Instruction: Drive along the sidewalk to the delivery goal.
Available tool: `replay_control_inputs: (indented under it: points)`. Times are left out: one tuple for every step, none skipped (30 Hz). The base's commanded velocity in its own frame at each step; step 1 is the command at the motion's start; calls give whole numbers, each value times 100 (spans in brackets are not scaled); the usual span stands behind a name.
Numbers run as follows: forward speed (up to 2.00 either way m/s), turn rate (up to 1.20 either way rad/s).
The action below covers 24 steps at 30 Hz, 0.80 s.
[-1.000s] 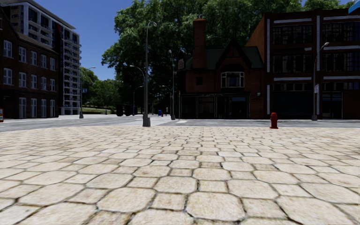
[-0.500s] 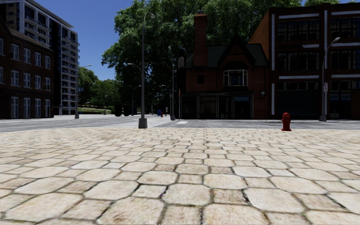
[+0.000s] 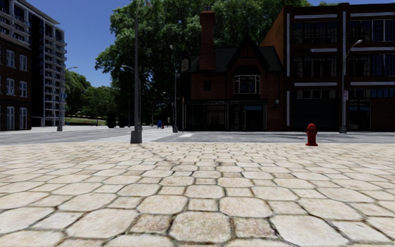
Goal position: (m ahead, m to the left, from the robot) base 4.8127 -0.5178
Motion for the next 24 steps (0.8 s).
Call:
replay_control_inputs:
  points:
    - [200, 0]
    - [200, 0]
    - [200, 0]
    - [200, 0]
    - [200, 0]
    - [200, 0]
    - [200, 0]
    - [200, 0]
    - [200, 0]
    - [200, 0]
    - [200, 0]
    - [200, 0]
    - [200, 0]
    - [200, 0]
    - [200, 0]
    - [200, 0]
    - [200, 0]
    - [200, 0]
    - [185, 0]
    - [185, 0]
    - [167, 0]
    - [149, -1]
    - [149, -1]
    - [142, -8]
